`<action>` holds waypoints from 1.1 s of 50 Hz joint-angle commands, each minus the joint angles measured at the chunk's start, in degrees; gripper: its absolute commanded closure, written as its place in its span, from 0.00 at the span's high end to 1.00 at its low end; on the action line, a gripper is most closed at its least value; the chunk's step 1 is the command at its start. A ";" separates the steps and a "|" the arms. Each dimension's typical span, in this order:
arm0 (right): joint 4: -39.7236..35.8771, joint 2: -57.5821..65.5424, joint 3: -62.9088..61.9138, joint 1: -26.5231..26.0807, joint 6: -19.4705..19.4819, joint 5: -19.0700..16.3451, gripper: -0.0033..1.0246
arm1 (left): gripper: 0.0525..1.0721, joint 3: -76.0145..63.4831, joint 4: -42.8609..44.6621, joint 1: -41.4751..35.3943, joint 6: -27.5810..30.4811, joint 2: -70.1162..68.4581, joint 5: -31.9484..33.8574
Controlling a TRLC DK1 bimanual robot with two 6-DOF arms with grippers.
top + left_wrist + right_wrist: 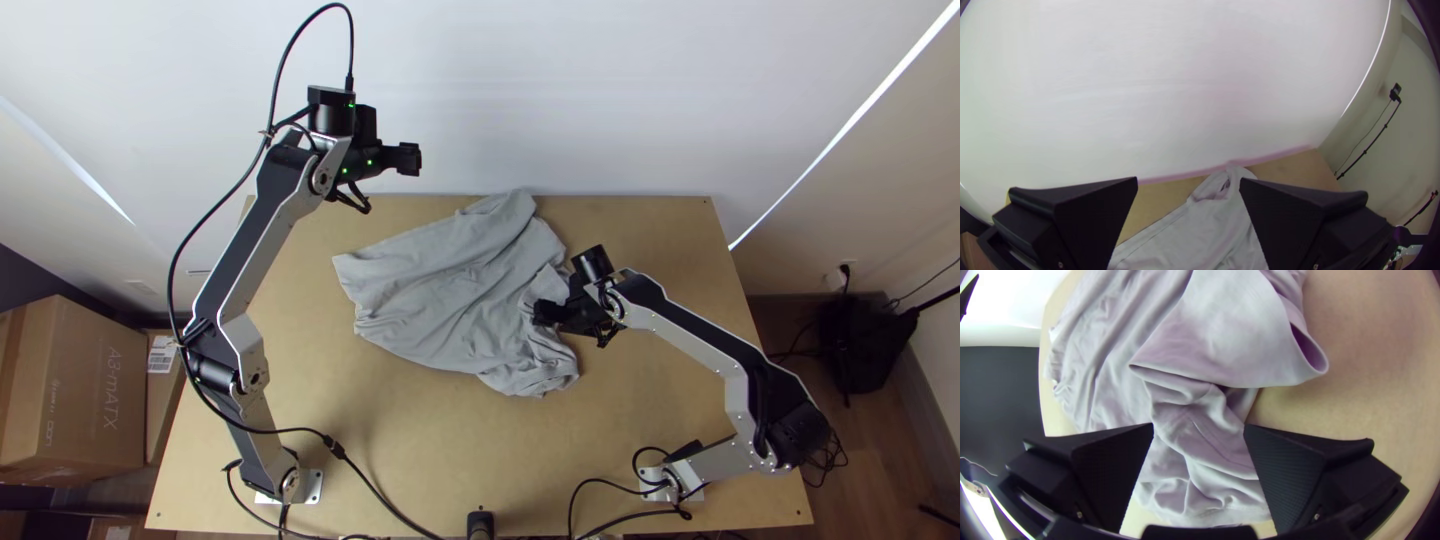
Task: Fold the t-shirt
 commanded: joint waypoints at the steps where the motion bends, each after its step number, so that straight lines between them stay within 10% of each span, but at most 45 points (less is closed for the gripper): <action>1: -0.17 1.49 1.28 0.91 0.98 -0.48 0.70 | 0.96 1.19 0.22 1.32 -1.75 0.43 0.06; 5: 1.32 2.81 1.45 0.91 1.16 -0.48 0.53 | 0.96 0.92 0.22 1.76 -1.84 0.43 0.06; 17: 2.29 6.85 2.33 2.76 1.69 -0.48 0.48 | 0.96 0.75 0.39 2.29 -1.84 0.69 0.06; 26: 4.84 7.03 1.63 2.93 0.98 -0.48 0.02 | 0.96 0.75 0.39 2.64 -1.58 1.57 0.06; 55: -1.49 -19.34 -15.86 -3.31 1.07 -0.39 0.03 | 0.96 1.01 4.79 -2.54 0.36 14.84 0.06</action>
